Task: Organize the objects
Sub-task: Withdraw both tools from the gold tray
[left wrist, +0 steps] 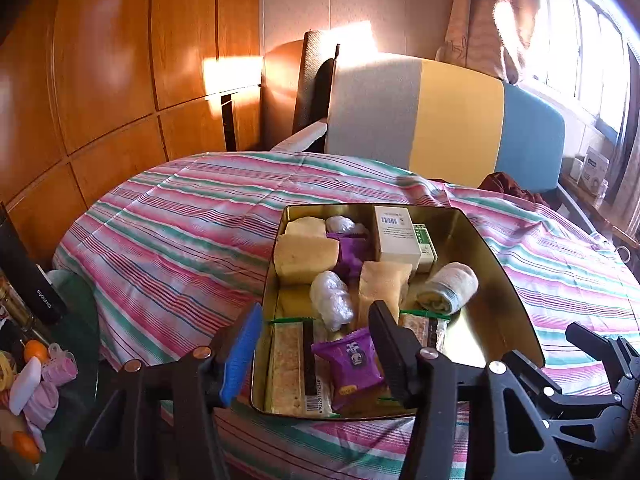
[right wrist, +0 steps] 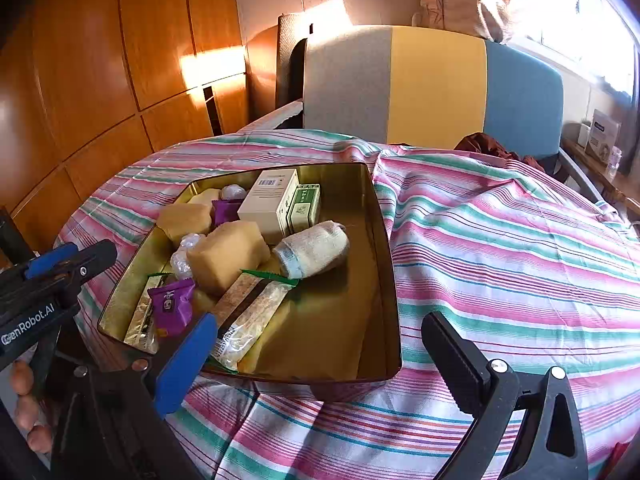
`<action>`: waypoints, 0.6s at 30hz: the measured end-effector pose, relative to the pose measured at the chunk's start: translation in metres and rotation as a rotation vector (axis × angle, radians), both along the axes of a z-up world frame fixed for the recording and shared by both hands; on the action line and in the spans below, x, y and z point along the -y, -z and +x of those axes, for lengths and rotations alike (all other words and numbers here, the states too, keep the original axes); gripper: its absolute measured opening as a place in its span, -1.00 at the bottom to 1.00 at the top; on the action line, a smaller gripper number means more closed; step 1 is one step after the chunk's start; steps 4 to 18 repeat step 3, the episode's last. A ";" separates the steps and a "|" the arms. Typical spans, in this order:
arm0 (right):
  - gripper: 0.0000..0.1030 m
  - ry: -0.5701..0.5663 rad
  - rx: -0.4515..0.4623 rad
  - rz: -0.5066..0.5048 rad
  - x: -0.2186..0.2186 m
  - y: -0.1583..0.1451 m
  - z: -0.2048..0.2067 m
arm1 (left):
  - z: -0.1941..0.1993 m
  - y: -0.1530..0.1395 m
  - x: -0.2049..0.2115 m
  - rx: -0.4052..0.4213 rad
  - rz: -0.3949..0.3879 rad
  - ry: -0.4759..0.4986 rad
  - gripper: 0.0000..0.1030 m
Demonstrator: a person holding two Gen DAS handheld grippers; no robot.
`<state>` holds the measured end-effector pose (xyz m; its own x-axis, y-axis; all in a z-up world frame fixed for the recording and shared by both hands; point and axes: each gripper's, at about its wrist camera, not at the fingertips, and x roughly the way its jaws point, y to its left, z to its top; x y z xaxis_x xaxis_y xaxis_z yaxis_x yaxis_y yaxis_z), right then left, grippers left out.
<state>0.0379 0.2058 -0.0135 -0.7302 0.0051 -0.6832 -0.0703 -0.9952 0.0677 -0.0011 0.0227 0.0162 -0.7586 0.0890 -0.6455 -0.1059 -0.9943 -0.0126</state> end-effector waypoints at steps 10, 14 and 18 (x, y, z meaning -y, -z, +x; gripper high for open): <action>0.99 -0.007 0.001 0.005 0.003 0.001 -0.001 | 0.000 -0.001 0.002 -0.003 -0.002 -0.004 0.09; 0.99 -0.007 0.001 0.005 0.003 0.001 -0.001 | 0.000 -0.001 0.002 -0.003 -0.002 -0.004 0.09; 0.99 -0.007 0.001 0.005 0.003 0.001 -0.001 | 0.000 -0.001 0.002 -0.003 -0.002 -0.004 0.09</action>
